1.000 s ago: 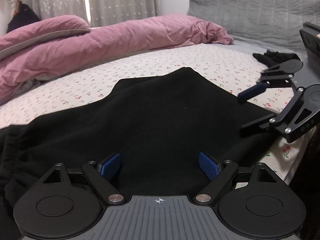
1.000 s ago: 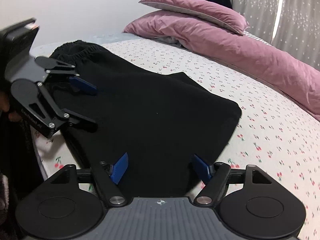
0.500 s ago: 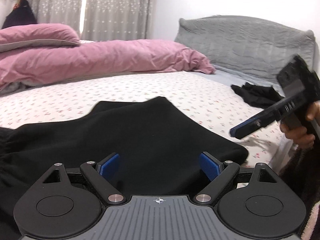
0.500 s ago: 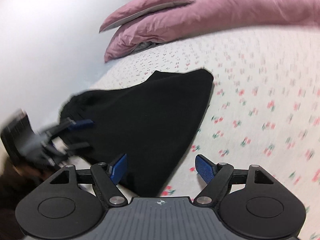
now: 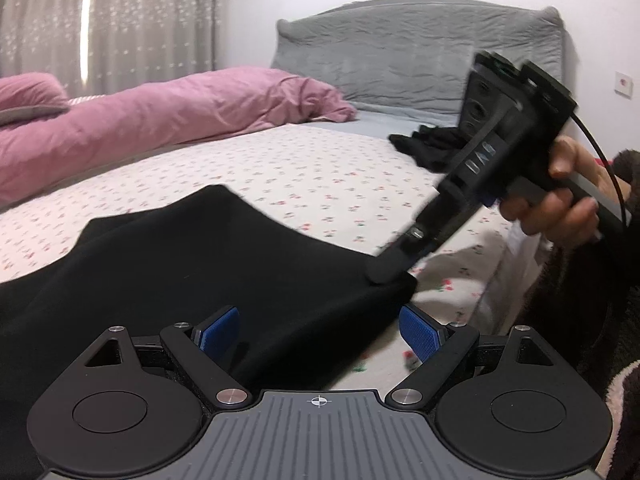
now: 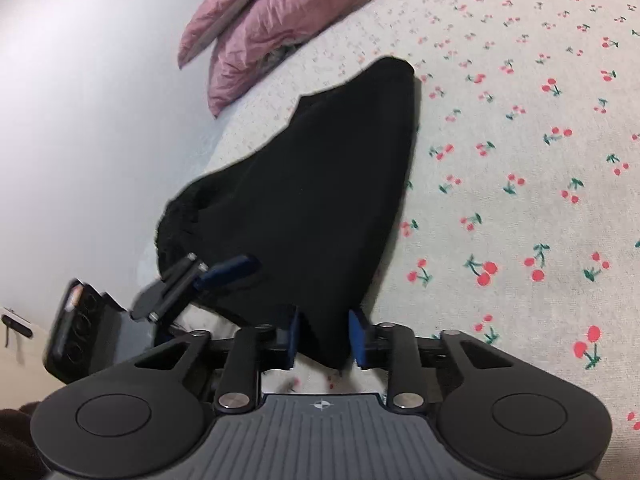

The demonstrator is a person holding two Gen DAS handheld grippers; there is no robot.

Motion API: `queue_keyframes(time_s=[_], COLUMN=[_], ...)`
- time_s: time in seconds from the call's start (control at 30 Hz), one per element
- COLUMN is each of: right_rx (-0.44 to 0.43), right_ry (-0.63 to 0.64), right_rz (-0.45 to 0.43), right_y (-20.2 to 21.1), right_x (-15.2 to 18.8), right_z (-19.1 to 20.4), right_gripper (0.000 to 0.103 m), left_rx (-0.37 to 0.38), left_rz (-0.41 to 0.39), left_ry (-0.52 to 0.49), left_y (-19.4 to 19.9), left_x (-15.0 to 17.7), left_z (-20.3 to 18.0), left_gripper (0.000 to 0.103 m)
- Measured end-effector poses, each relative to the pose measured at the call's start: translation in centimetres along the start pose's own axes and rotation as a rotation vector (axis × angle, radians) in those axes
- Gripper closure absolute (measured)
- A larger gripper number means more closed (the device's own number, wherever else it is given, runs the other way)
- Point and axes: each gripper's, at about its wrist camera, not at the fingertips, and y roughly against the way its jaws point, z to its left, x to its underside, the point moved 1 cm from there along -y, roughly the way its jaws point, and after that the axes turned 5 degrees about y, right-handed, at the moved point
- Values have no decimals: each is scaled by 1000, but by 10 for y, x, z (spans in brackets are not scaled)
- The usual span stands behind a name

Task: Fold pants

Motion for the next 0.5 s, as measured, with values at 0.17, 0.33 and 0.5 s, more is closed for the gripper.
queue_keyframes(time_s=[0.17, 0.33, 0.5], right_rx=[-85, -136, -149], right_ry=[-23, -36, -22], right_rz=[-60, -85, -90], right_y=[7, 6, 1], right_x=[-10, -22, -29], right_z=[6, 11, 18], right_gripper=[77, 77, 77], left_rx=[-63, -156, -274], left_rz=[-29, -51, -33], left_ry=[-62, -93, -31], left_y=[-7, -18, -30], left_x=[0, -3, -7], left_z=[-18, -33, -28], left_gripper=[17, 19, 63])
